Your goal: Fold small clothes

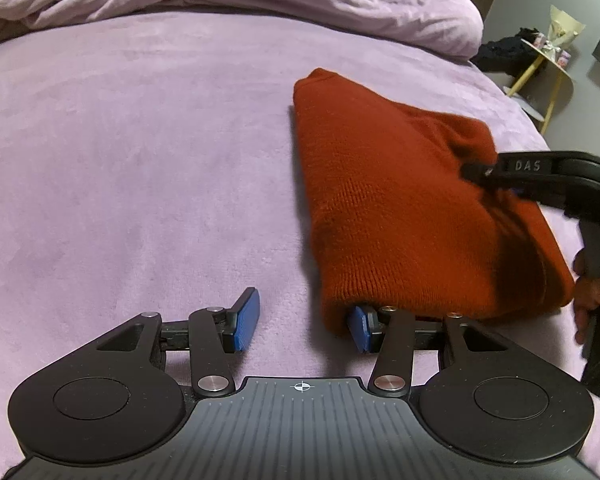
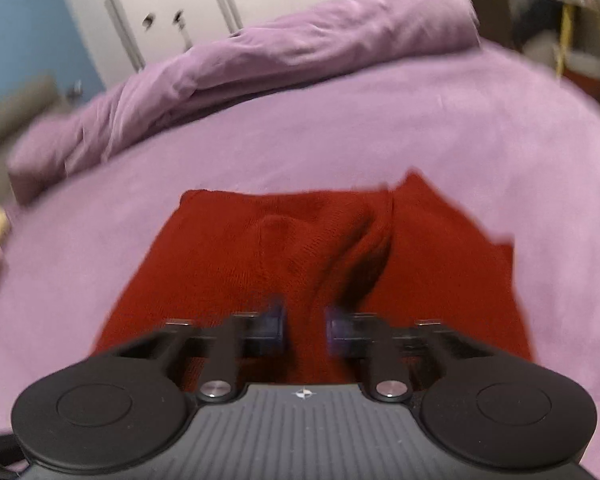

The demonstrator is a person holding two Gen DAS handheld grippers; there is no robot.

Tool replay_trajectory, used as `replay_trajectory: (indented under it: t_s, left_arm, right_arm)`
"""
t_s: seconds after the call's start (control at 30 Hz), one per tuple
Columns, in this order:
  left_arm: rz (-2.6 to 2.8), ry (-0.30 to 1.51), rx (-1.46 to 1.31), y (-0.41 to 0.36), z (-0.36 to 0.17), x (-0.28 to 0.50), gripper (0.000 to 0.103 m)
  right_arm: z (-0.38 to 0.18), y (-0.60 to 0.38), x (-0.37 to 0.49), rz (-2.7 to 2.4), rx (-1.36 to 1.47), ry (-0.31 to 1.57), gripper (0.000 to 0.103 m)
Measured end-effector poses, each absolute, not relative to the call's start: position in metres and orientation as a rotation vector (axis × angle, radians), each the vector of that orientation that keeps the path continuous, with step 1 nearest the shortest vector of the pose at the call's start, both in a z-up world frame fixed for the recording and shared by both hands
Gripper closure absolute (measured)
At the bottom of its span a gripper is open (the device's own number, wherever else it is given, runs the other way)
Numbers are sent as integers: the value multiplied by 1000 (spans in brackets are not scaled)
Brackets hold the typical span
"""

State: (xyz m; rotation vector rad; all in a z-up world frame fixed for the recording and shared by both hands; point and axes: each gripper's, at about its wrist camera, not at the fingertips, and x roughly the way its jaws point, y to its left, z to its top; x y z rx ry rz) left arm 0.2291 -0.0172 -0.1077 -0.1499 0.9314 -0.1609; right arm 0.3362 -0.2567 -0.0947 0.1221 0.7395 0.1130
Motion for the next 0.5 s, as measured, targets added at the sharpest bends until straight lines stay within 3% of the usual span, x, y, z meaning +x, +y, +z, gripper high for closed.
replay_trajectory:
  t_s: [0.17,0.5]
  left_arm:
    - [-160,929,-165,-20,-104,229,50]
    - [-198,931,-163,-32,-99,230,45]
  right_arm:
    - [-69,-255,322,53,-47,637,91]
    - [-109,-260,324,-79,-233,680,92]
